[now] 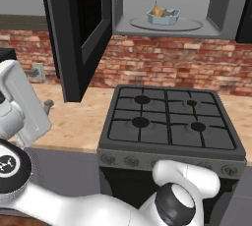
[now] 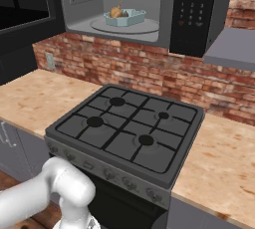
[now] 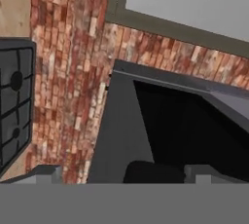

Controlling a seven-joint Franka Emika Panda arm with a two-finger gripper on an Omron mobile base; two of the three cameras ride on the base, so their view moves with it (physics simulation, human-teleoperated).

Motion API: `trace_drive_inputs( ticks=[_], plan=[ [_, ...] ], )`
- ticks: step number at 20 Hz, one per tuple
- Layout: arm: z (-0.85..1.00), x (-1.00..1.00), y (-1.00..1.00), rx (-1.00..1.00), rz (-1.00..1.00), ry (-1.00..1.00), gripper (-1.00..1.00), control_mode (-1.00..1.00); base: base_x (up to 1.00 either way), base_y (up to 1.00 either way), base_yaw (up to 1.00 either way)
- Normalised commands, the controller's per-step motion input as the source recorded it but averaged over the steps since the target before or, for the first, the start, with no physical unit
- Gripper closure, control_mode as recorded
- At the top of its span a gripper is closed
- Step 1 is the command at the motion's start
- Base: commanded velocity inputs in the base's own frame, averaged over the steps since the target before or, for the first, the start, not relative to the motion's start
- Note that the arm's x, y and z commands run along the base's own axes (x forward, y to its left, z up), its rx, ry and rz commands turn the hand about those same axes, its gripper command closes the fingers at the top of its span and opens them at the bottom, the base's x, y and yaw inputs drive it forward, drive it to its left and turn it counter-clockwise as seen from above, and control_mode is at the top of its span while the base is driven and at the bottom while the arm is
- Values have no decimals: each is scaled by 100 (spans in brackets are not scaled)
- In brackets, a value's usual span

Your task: Place the tupperware containing the fish and onion meal in the microwave. Close the microwave door and press the start button to reheat the meal.

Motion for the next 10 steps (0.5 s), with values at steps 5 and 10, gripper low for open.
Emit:
trace_drive_inputs(
  ticks=[5,10],
  plan=[
    [0,44,-17,0,-29,0,-100,-100,0,0,0],
    [0,14,-52,0,-31,-1,-100,-100,0,0,0]
  ],
)
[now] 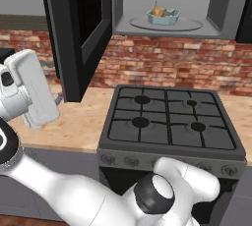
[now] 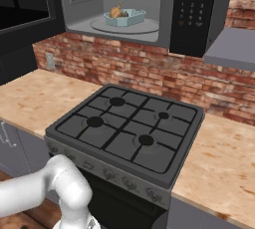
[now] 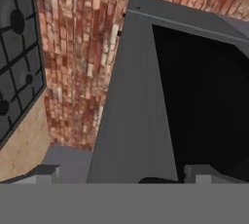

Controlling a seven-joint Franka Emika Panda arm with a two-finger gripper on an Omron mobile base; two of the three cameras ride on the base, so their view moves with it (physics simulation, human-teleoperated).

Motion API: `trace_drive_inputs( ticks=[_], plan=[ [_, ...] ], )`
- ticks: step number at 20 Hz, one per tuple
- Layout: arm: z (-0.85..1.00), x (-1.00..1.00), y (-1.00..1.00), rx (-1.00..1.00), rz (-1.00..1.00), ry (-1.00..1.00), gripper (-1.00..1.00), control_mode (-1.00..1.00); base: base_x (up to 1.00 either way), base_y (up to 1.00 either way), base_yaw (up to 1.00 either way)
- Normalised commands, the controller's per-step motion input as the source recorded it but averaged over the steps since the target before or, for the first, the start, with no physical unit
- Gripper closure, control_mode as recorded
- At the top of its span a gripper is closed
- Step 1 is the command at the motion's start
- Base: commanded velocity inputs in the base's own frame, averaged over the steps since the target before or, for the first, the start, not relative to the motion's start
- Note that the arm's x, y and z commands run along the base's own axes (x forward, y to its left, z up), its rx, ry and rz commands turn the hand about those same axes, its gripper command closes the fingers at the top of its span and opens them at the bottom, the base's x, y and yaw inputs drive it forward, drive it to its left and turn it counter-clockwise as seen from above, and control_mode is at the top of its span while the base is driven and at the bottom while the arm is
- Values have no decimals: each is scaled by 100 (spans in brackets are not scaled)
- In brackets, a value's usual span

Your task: Place the tupperware containing the fish and onion meal in the microwave. Close the microwave door and press the start button to reheat the meal.

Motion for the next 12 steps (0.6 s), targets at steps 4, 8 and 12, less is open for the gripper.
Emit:
trace_drive_inputs(
  ticks=[4,8,12],
  plan=[
    [3,0,-86,0,-31,-4,-100,-100,0,0,0],
    [11,0,-88,0,-30,-8,-100,-100,0,0,0],
    [21,-1,-88,0,-26,-14,-100,-100,0,0,0]
  ],
)
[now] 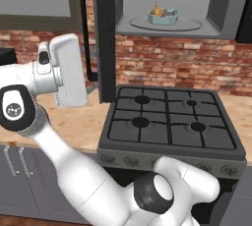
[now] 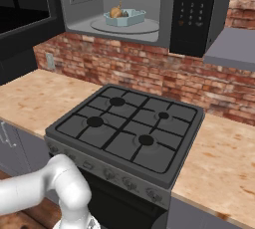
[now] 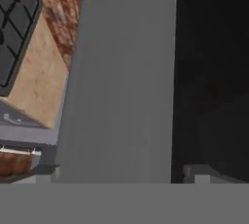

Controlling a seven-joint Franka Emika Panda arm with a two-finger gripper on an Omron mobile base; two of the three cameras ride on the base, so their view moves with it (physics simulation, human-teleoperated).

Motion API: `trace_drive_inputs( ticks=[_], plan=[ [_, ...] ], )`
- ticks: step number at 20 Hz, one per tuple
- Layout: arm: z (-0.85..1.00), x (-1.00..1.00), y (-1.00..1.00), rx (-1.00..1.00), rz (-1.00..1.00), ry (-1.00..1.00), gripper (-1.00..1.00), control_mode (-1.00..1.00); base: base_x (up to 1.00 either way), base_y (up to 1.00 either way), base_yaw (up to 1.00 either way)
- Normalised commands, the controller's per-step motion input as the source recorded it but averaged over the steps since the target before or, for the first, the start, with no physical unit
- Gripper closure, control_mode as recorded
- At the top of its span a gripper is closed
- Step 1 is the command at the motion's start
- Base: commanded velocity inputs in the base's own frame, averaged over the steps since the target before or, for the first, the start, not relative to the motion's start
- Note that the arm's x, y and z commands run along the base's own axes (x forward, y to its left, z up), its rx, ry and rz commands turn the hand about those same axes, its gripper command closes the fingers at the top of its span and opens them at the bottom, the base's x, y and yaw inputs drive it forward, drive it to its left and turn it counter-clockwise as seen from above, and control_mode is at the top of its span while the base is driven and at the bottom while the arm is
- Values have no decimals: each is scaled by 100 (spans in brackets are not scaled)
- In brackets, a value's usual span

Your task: Place the tupperware containing the fish and onion meal in the microwave. Close the microwave door and press the start button to reheat the meal.

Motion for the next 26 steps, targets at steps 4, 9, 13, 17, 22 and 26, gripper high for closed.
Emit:
trace_drive_inputs(
  ticks=[4,9,13,17,22,26],
  plan=[
    [10,-6,-99,0,-22,-13,-100,-100,0,0,0],
    [0,-11,-100,0,-15,-14,-100,-100,0,0,0],
    [0,-7,-100,0,-11,-14,-100,-100,0,0,0],
    [3,0,-100,0,-6,-15,-100,-100,0,0,0],
    [8,8,-97,0,-1,-12,-100,-100,0,0,0],
    [2,33,-76,0,0,-9,-100,-100,0,0,0]
  ],
)
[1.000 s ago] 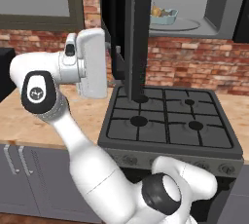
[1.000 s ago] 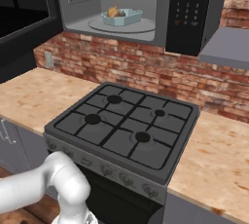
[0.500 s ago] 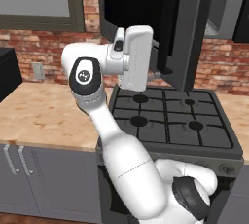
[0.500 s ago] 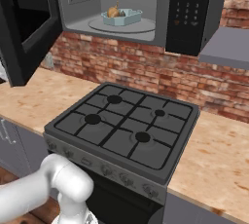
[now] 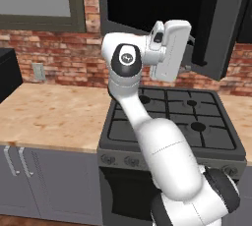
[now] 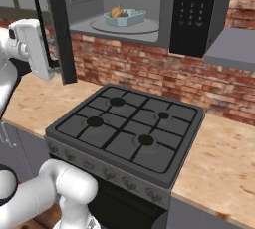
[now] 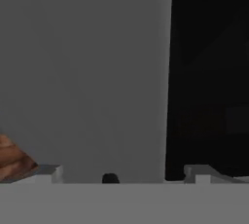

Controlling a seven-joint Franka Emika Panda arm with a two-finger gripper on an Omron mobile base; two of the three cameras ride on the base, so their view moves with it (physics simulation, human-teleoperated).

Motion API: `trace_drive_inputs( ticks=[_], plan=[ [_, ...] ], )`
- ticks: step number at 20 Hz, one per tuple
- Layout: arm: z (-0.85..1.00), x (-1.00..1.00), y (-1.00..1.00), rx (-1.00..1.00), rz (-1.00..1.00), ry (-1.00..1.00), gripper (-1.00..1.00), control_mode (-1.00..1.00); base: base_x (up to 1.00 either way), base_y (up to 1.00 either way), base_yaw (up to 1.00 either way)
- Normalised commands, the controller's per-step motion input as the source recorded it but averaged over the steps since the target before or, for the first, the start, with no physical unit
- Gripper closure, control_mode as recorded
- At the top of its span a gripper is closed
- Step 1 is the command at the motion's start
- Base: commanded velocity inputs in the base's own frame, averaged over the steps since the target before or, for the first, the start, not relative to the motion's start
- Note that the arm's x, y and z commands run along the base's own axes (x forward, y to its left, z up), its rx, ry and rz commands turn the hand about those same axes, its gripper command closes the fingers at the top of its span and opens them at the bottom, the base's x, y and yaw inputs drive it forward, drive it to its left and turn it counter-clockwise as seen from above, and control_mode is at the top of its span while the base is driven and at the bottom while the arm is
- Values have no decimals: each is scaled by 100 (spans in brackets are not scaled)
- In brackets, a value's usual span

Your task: Place the tupperware containing the fish and onion meal in the microwave. Close the microwave door and press the start button to reheat the meal.

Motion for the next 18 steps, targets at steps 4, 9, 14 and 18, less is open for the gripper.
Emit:
trace_drive_inputs(
  ticks=[4,9,14,18],
  plan=[
    [0,49,-62,0,5,-6,-100,-100,0,0,0],
    [0,55,-52,5,20,-14,-100,-100,0,0,0],
    [0,54,-43,13,41,-29,-100,-100,0,0,0],
    [0,58,-37,15,53,-31,-100,-100,0,0,0]
  ],
)
